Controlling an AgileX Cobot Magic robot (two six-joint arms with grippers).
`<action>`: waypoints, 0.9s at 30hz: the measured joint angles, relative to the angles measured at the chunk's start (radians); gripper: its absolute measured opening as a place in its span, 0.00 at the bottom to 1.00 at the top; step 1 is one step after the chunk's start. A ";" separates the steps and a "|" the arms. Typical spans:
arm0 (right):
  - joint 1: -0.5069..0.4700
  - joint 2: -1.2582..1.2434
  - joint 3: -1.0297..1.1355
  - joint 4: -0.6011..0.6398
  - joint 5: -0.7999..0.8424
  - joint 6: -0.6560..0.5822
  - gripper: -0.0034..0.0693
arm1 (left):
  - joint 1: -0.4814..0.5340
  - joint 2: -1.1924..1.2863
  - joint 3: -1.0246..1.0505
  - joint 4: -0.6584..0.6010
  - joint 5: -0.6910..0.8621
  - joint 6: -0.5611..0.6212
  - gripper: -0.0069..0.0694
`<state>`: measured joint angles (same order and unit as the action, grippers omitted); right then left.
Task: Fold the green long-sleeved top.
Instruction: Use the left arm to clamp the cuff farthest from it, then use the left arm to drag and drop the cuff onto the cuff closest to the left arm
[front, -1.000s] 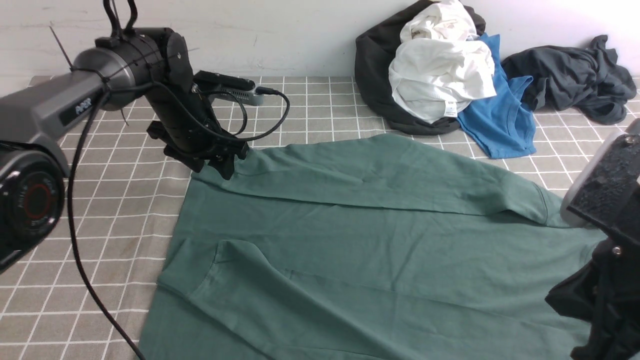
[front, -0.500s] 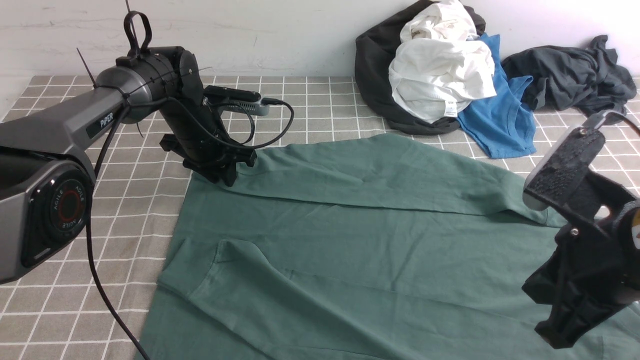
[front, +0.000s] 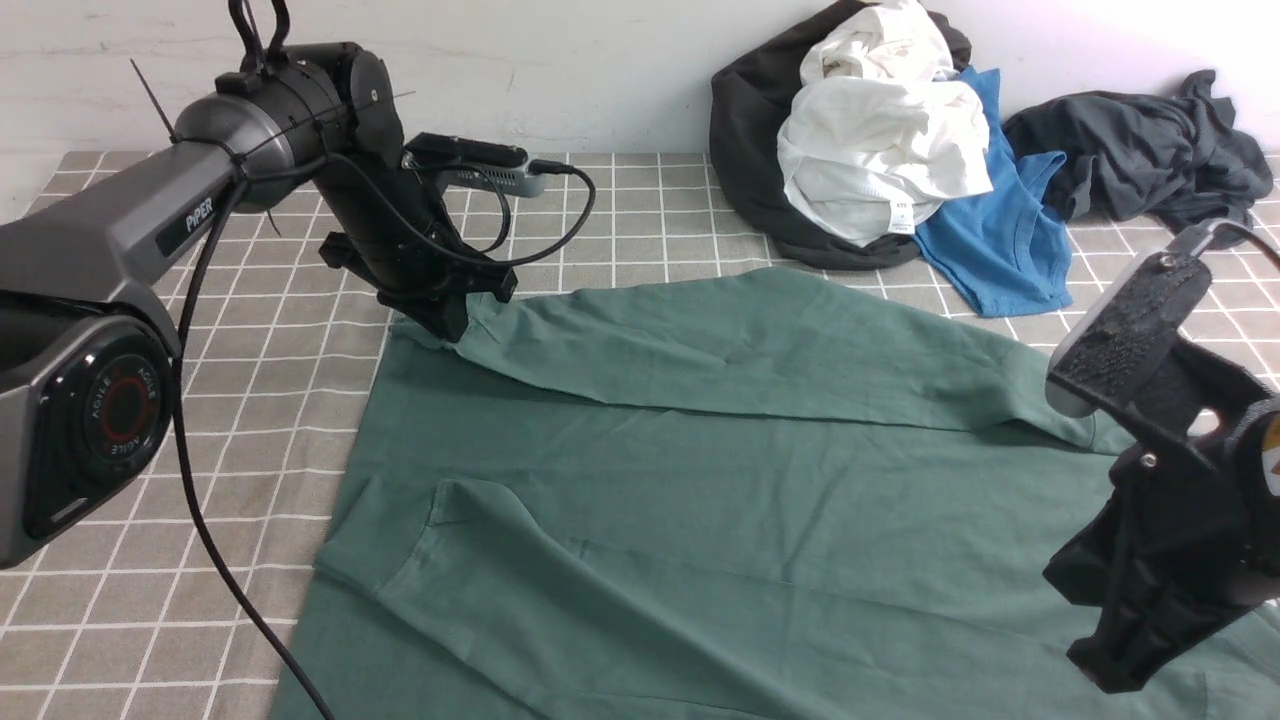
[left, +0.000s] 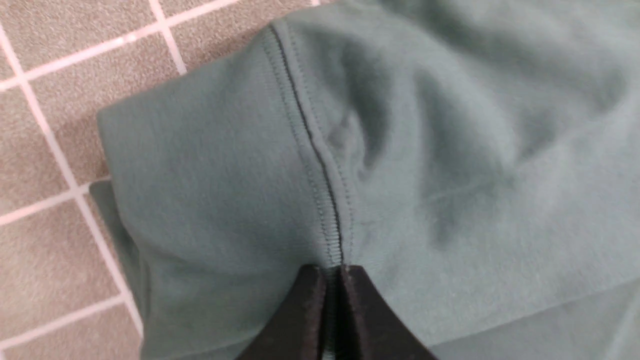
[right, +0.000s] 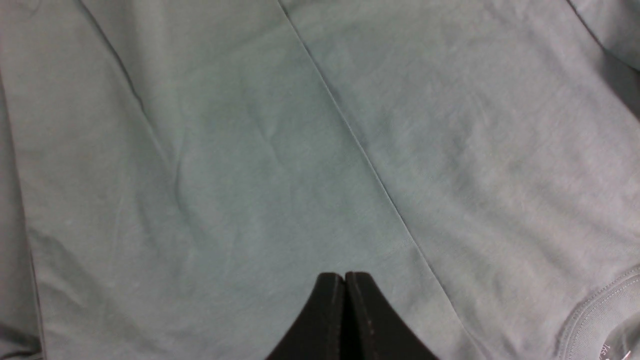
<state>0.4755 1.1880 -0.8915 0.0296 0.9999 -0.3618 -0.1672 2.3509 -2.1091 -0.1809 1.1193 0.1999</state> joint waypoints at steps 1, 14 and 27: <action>0.000 0.000 0.000 0.000 0.000 0.000 0.03 | -0.003 -0.008 -0.001 0.000 0.014 0.000 0.09; 0.000 0.000 -0.051 -0.023 0.033 0.051 0.03 | -0.036 -0.435 0.458 -0.001 0.090 -0.007 0.09; 0.000 -0.043 -0.052 0.050 0.038 0.064 0.03 | -0.210 -0.821 1.238 -0.014 -0.271 -0.033 0.09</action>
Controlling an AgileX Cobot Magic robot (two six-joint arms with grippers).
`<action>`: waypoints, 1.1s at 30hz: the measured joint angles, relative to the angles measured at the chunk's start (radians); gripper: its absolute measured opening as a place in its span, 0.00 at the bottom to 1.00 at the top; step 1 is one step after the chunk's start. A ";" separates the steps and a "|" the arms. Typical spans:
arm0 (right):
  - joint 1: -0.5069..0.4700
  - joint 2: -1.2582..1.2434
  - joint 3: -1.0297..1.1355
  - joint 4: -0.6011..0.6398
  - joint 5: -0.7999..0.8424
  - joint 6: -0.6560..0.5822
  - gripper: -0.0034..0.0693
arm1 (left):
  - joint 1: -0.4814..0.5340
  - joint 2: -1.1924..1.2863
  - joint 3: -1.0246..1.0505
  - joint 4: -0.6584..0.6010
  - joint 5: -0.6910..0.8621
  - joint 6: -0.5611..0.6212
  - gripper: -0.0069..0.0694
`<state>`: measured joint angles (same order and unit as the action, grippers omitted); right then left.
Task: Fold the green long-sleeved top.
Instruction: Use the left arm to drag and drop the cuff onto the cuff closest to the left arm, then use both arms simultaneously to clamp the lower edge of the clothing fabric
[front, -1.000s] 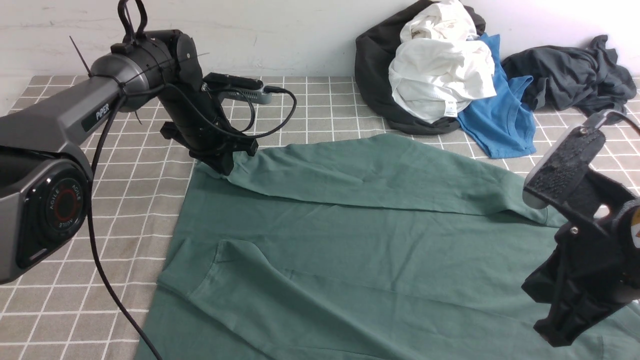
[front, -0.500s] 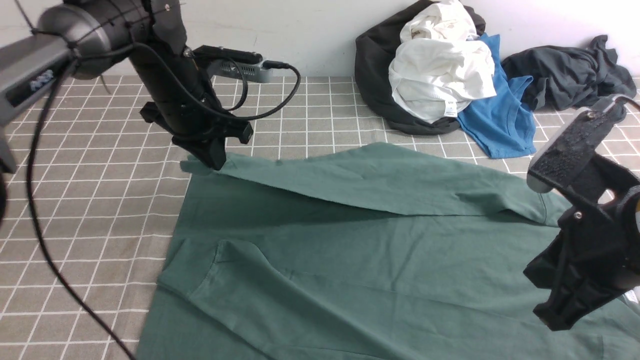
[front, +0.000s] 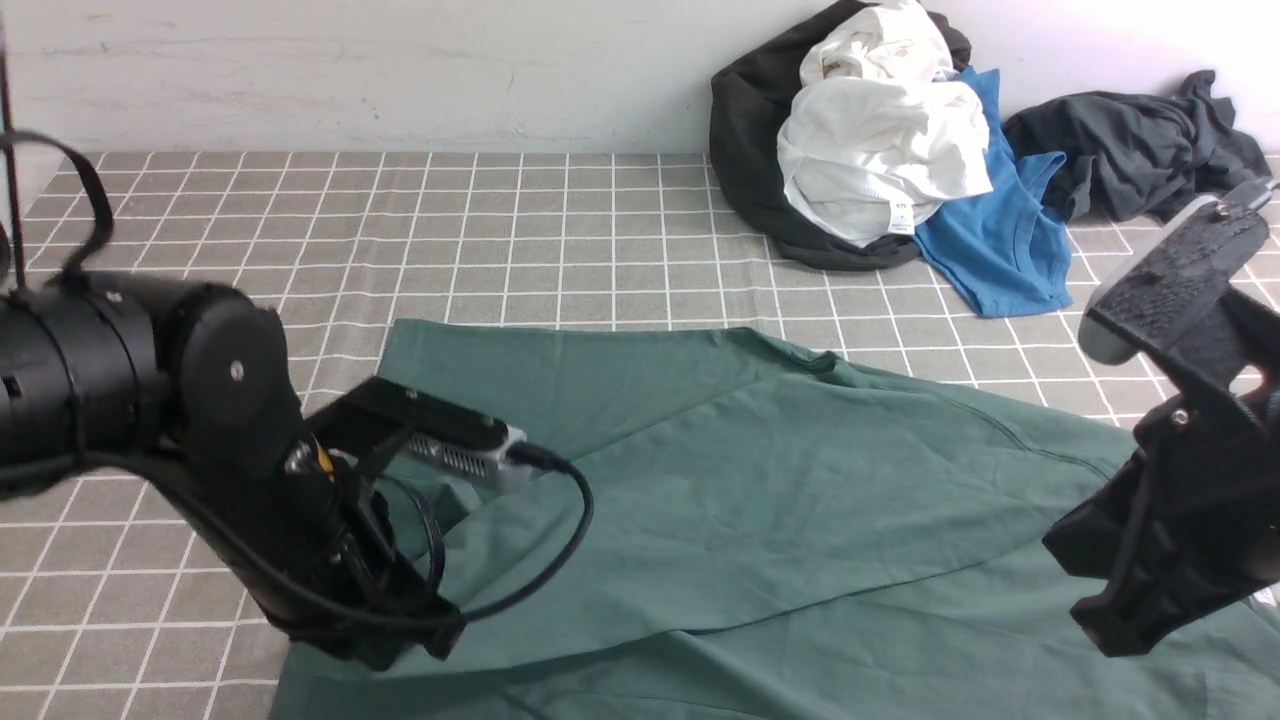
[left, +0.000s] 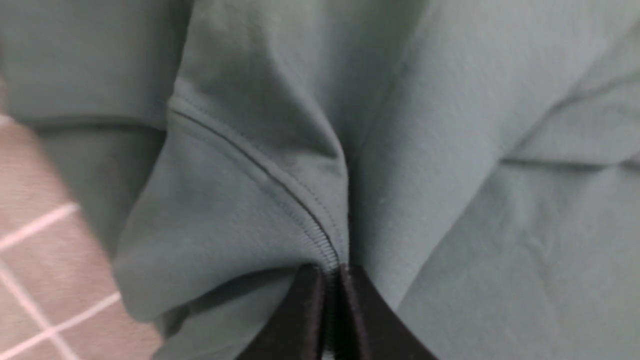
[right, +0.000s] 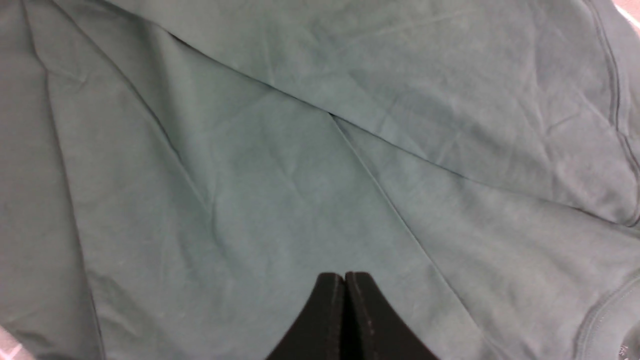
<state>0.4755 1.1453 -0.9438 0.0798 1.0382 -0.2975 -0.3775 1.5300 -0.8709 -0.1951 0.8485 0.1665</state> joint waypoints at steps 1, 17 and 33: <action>0.000 0.000 0.000 0.006 0.004 0.001 0.03 | -0.004 0.002 0.019 0.000 -0.021 0.000 0.09; 0.043 -0.058 0.000 0.153 0.197 -0.040 0.03 | -0.012 -0.024 0.036 0.119 0.131 0.000 0.60; 0.149 -0.189 0.000 0.168 0.211 -0.046 0.03 | -0.446 -0.151 0.387 0.123 0.074 0.257 0.64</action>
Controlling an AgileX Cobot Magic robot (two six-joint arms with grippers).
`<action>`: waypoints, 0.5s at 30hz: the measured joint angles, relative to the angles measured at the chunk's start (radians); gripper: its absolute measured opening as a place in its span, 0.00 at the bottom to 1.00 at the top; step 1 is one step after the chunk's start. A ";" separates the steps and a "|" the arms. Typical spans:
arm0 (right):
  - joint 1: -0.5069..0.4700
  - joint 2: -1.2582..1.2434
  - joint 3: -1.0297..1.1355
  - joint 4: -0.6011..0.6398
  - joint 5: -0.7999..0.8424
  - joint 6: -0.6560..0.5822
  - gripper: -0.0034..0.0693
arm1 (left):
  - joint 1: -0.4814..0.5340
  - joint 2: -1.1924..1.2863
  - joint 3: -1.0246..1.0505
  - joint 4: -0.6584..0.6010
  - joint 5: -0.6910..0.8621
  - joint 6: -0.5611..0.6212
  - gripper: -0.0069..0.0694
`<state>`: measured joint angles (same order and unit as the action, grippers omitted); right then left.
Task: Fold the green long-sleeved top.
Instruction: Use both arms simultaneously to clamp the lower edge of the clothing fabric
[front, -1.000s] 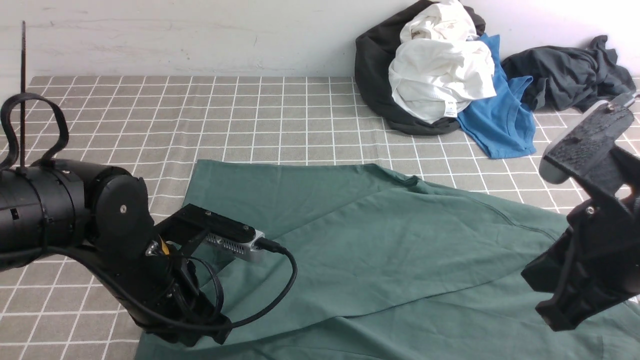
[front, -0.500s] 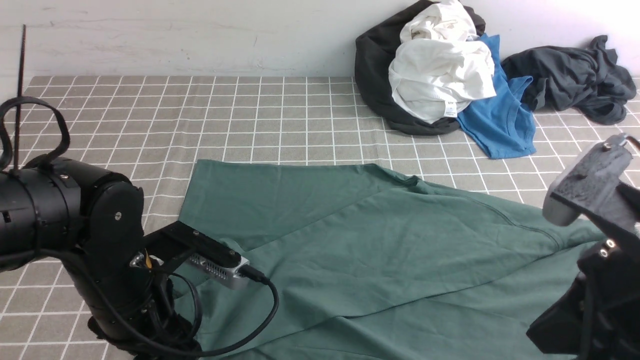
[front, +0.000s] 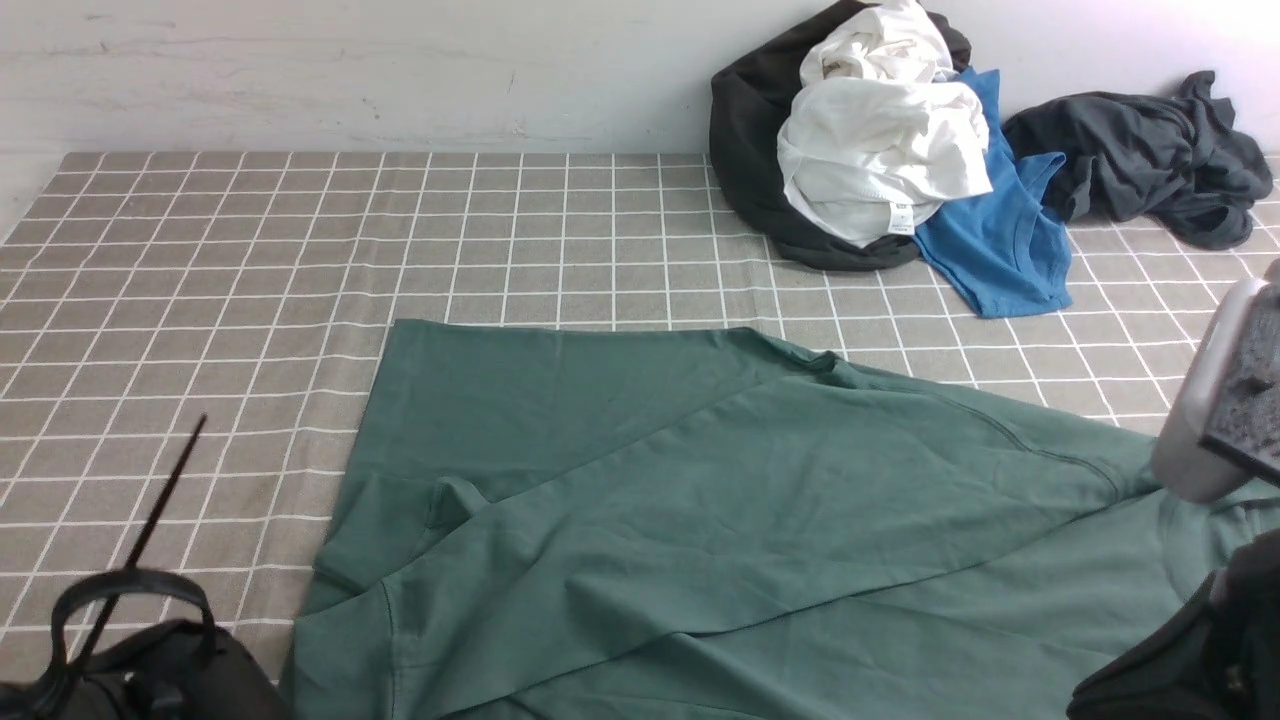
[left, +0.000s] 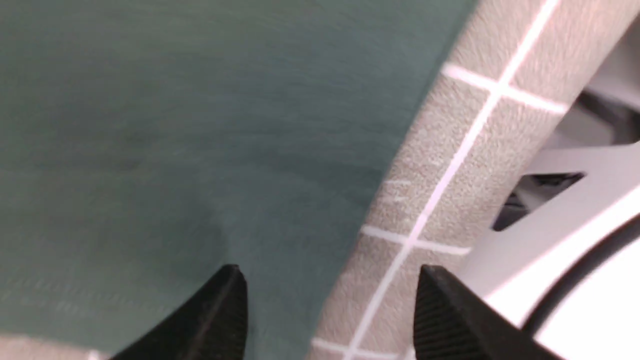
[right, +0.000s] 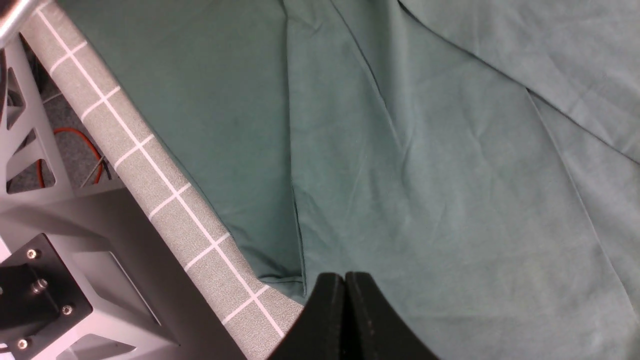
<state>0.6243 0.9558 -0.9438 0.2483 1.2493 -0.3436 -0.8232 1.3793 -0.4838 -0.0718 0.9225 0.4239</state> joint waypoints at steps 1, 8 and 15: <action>0.000 0.000 0.000 0.000 0.000 -0.002 0.03 | -0.005 0.001 0.011 0.005 -0.024 0.003 0.64; 0.000 0.000 0.000 0.000 0.000 -0.003 0.03 | -0.009 0.005 0.018 0.066 -0.127 0.003 0.64; 0.000 0.000 0.000 -0.002 0.000 -0.003 0.03 | -0.009 0.006 0.022 0.110 -0.138 -0.025 0.64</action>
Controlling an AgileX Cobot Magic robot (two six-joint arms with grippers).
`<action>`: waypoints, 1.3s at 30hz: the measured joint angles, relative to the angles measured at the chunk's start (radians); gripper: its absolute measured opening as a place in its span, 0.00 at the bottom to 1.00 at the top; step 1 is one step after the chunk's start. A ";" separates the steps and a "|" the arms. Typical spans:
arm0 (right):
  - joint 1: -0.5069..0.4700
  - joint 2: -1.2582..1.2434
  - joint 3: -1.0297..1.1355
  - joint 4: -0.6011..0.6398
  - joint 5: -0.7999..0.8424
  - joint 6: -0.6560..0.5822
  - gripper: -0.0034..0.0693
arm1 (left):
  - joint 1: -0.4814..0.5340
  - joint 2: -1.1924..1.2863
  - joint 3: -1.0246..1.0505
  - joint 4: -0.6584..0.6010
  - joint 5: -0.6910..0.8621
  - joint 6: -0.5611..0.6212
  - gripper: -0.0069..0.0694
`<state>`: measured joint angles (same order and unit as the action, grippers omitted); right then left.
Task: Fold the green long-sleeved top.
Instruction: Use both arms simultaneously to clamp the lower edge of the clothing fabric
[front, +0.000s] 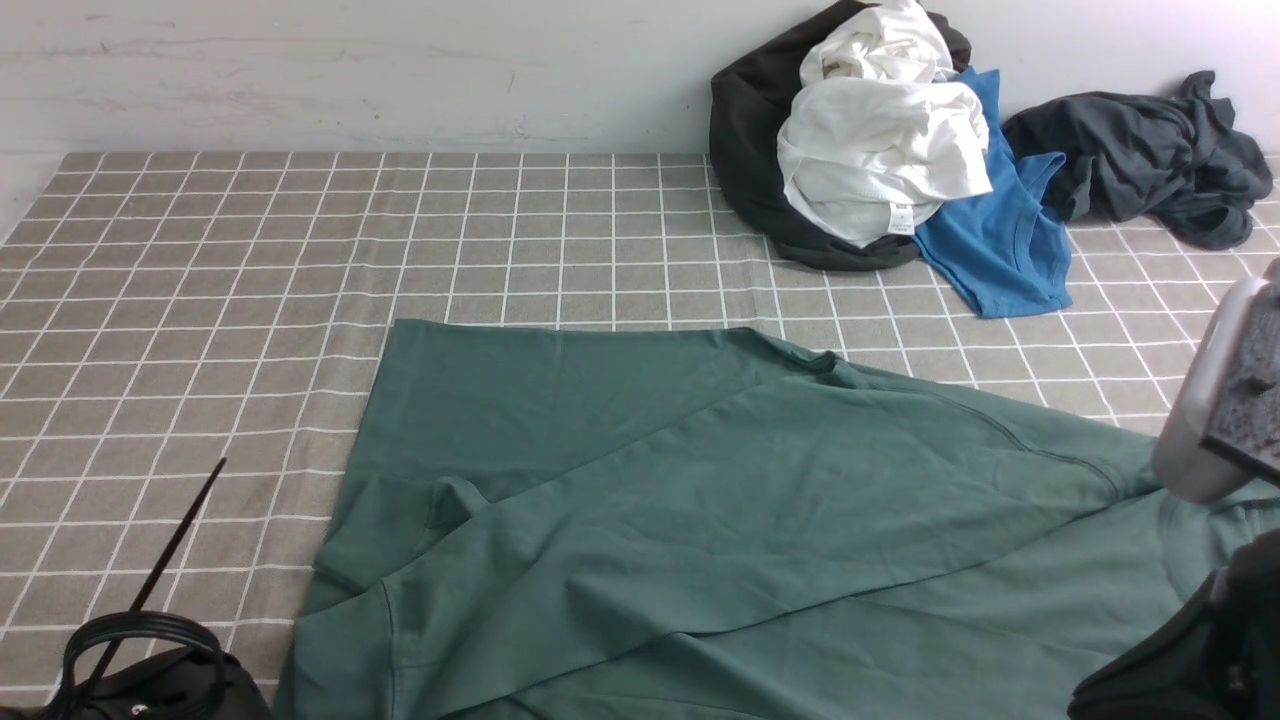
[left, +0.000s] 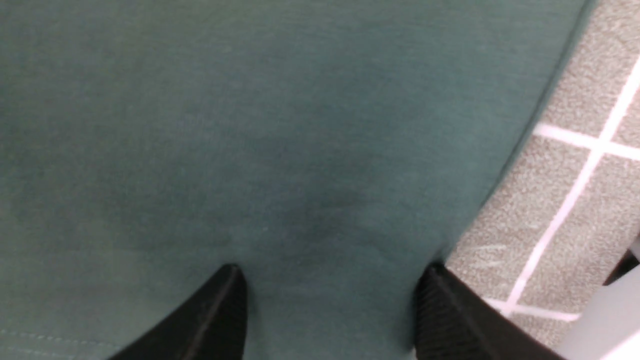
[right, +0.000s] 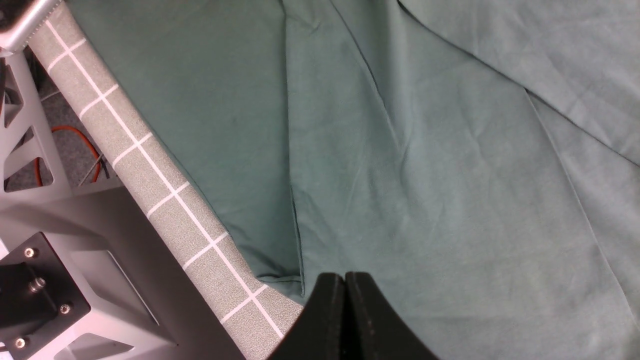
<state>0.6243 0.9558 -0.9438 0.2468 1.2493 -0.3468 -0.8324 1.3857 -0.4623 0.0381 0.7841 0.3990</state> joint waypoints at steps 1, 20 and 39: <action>0.000 0.000 0.000 -0.001 0.000 0.000 0.03 | -0.001 0.000 0.000 0.012 0.000 -0.025 0.64; 0.000 0.000 0.000 -0.001 0.001 -0.083 0.03 | -0.001 -0.002 -0.077 0.081 0.117 -0.224 0.09; 0.000 0.001 0.550 -0.300 -0.420 -0.332 0.74 | -0.001 -0.018 -0.095 0.085 0.152 -0.224 0.09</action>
<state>0.6243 0.9570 -0.3936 -0.0535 0.8296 -0.6785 -0.8331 1.3677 -0.5568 0.1233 0.9360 0.1746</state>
